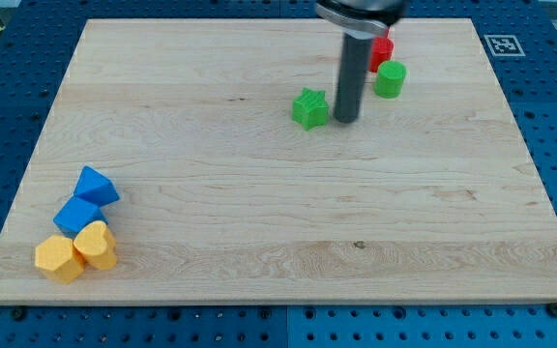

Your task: Move the green circle to the green star

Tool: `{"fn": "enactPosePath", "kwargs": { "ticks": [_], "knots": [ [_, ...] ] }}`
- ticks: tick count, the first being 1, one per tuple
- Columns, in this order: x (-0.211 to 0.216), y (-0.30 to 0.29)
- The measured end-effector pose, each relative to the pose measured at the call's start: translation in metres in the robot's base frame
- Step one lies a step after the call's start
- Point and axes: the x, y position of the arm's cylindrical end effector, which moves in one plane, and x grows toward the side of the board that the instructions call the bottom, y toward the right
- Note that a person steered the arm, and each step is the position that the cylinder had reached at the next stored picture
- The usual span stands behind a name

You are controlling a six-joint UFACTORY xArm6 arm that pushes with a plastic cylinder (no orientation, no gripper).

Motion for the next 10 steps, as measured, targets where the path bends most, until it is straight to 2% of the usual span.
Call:
{"fn": "enactPosePath", "kwargs": {
  "ticks": [1,2,3,4,6,8,10],
  "knots": [
    [0.018,0.065],
    [-0.007,0.106],
    [-0.055,0.115],
    [-0.06,0.113],
    [-0.062,0.066],
    [-0.073,0.078],
    [-0.084,0.033]
  ]
}}
